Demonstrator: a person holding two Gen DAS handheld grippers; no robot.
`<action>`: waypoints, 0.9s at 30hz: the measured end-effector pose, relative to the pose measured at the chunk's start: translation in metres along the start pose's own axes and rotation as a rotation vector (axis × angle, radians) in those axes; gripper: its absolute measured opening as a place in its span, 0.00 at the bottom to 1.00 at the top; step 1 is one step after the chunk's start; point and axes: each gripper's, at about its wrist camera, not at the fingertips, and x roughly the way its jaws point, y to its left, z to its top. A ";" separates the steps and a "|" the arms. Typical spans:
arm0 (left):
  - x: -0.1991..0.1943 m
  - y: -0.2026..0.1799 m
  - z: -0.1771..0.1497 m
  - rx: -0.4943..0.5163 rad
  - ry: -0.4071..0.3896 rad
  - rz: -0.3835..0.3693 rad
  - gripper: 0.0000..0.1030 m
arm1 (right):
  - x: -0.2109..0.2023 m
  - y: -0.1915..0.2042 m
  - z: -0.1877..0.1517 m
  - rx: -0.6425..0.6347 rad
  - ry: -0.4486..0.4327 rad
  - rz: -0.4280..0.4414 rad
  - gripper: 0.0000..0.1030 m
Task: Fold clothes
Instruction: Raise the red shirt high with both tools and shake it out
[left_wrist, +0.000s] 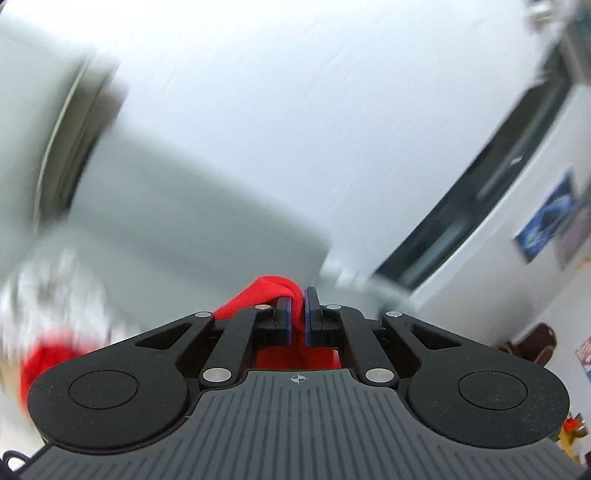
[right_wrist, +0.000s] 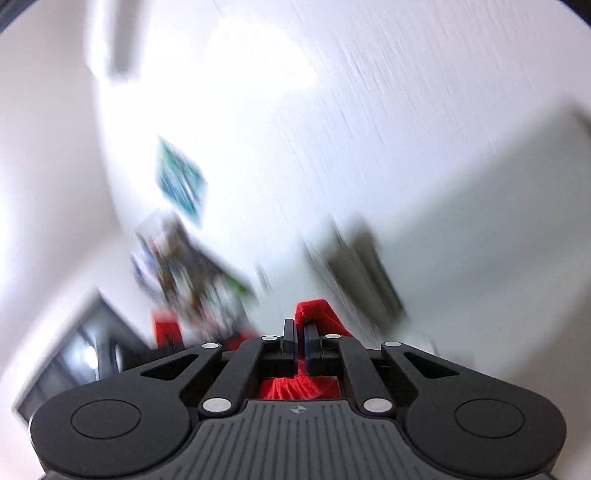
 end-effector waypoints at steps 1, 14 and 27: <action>-0.009 -0.021 0.024 0.026 -0.063 -0.047 0.06 | -0.003 0.019 0.019 -0.048 -0.066 0.012 0.05; -0.080 -0.104 0.109 0.113 -0.389 -0.296 0.06 | -0.072 0.224 0.118 -0.606 -0.510 -0.011 0.05; -0.033 -0.087 0.133 0.031 -0.315 -0.213 0.07 | -0.048 0.200 0.131 -0.523 -0.342 -0.321 0.05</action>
